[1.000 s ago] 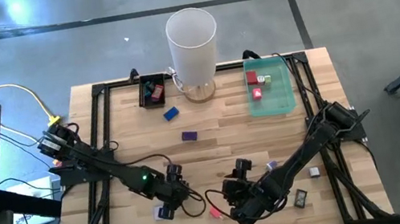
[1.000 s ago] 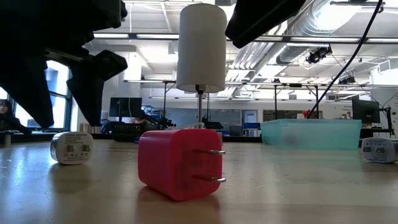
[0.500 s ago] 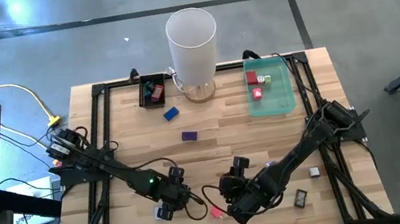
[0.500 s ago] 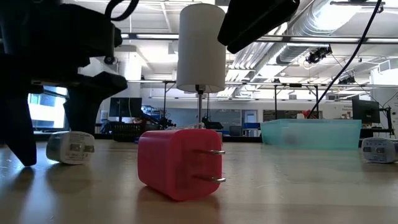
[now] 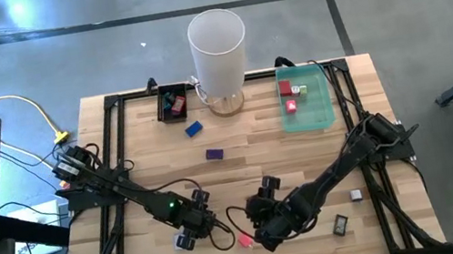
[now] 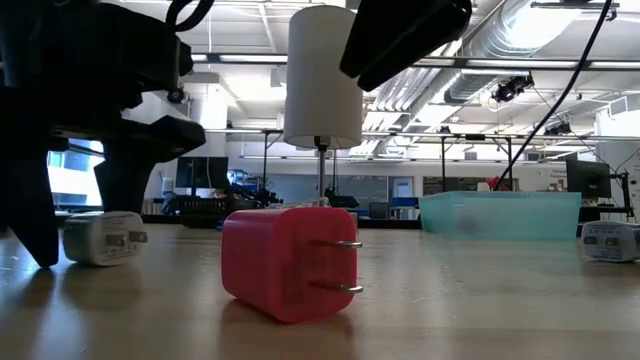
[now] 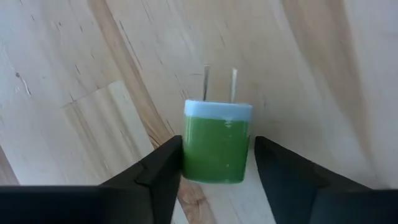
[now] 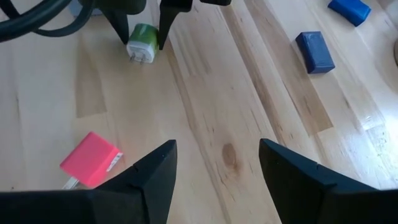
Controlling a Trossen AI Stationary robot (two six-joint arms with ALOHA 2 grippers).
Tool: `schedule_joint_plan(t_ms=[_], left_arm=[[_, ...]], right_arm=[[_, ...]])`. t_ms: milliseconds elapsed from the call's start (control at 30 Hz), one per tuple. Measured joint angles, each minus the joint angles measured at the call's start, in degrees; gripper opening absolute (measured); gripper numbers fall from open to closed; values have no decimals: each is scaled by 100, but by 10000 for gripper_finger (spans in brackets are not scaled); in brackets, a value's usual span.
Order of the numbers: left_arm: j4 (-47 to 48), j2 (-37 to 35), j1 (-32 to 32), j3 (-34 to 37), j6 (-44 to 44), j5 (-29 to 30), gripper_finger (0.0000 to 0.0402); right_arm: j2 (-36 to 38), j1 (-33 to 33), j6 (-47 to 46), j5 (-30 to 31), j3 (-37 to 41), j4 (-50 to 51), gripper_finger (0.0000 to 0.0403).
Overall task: Pick & Place Office items
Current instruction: Put the green white adapter into the green bin
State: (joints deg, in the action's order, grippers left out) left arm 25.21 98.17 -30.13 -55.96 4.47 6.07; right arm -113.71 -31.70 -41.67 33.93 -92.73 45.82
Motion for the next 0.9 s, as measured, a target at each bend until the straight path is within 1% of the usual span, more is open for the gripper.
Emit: schedule_joint_plan(t_ms=[167, 233, 467, 667, 800, 900], left_arm=[[2, 0, 0, 0, -4, 0, 134], [-2, 0, 0, 0, 2, 2, 122], [0, 0, -16, 0, 342, 197, 122], [24, 0, -100, 0, 598, 340, 122], [134, -76, -173, 0, 713, 519, 122], [249, -259, -244, 0, 875, 655, 122]], right_arm=[[0, 0, 0, -6, 0, -19, 215], [0, 0, -2, -27, 0, -24, 215], [0, 0, -75, -362, 0, -25, 215], [0, -7, -498, -888, 0, -75, 215], [0, -2, -481, -1099, 0, -311, 215], [0, -2, -409, -1199, 0, -557, 215]])
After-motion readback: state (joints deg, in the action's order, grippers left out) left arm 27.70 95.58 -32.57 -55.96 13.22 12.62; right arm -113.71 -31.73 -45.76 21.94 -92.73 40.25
